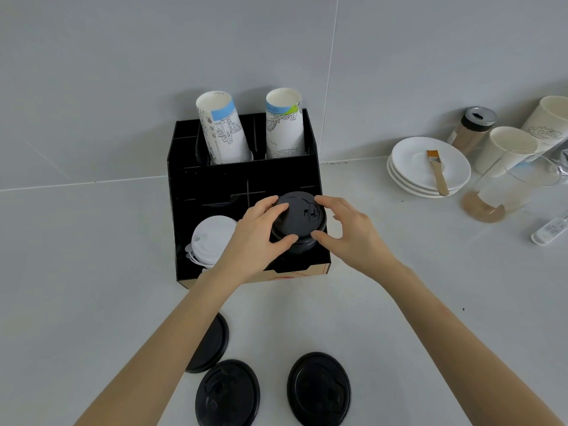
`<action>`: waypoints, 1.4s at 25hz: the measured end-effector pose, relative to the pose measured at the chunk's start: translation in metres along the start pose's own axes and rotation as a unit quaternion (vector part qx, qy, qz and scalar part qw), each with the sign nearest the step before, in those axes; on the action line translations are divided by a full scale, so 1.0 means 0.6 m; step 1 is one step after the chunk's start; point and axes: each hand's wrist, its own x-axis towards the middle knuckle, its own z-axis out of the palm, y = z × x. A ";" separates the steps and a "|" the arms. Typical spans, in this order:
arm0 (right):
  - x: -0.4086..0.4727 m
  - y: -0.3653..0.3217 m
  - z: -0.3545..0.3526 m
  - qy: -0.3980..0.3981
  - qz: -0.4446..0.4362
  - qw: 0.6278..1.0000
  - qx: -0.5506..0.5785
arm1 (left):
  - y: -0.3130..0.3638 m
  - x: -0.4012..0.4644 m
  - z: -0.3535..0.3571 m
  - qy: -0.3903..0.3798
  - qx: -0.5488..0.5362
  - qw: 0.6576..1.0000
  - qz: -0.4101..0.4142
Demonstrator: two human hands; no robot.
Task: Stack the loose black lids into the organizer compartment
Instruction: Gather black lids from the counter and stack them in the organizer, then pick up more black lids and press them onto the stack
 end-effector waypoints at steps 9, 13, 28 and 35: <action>0.015 0.027 0.021 -0.007 -0.006 0.998 -0.062 | -0.006 0.016 0.017 -0.026 0.006 0.999 -0.025; 0.015 0.026 0.026 0.002 -0.014 0.997 -0.077 | -0.005 0.017 0.017 -0.028 0.011 0.999 -0.031; -0.048 0.008 0.008 0.021 -0.012 0.998 -0.066 | -0.005 -0.061 0.013 0.015 -0.038 0.999 0.000; -0.143 0.020 0.028 -0.006 0.015 0.999 -0.050 | -0.024 -0.148 0.045 -0.059 -0.069 0.996 0.002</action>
